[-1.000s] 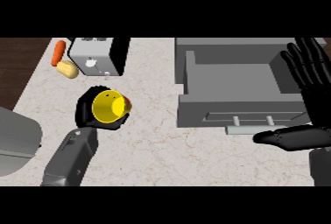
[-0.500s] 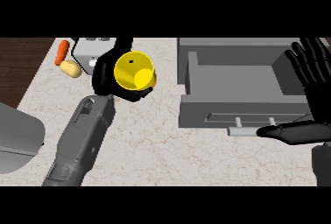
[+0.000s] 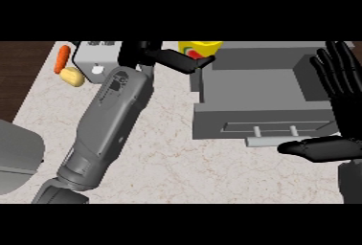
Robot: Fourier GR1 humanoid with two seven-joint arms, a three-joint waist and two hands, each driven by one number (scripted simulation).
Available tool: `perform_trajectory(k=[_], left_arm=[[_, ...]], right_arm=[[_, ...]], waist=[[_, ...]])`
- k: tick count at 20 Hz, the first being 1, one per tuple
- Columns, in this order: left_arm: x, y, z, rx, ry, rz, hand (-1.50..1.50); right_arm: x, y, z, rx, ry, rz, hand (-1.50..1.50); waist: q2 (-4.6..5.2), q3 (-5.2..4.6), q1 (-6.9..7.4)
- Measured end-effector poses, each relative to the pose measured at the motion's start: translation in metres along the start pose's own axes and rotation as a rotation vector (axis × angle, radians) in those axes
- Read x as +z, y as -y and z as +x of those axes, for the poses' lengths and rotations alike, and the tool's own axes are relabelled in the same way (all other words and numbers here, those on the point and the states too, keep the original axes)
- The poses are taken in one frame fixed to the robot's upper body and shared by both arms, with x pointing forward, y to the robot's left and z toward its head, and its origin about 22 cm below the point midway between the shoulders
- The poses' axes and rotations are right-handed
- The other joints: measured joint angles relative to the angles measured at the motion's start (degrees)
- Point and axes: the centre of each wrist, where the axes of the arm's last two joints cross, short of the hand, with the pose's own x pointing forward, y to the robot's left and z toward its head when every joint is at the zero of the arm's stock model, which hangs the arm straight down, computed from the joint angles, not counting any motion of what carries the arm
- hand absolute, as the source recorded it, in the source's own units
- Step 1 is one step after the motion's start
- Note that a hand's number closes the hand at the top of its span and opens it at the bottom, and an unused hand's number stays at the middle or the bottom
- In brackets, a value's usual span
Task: Pick up the cup, place it into the drawer and close the drawer
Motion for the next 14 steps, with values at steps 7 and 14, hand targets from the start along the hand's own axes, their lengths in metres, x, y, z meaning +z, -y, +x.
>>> perform_trajectory(k=[7,14], left_arm=[[-0.032,0.039,0.015,-0.081,-0.153,-0.001,1.5],[-0.032,0.051,0.0,-0.188,-0.283,-0.018,1.5]], right_arm=[[-0.001,0.0,-0.001,-0.001,0.007,0.014,-1.5],[-0.011,-0.001,0.003,-0.015,0.033,0.044,-1.5]], waist=[[0.46,0.02,-1.53],[1.23,0.07,-4.17]])
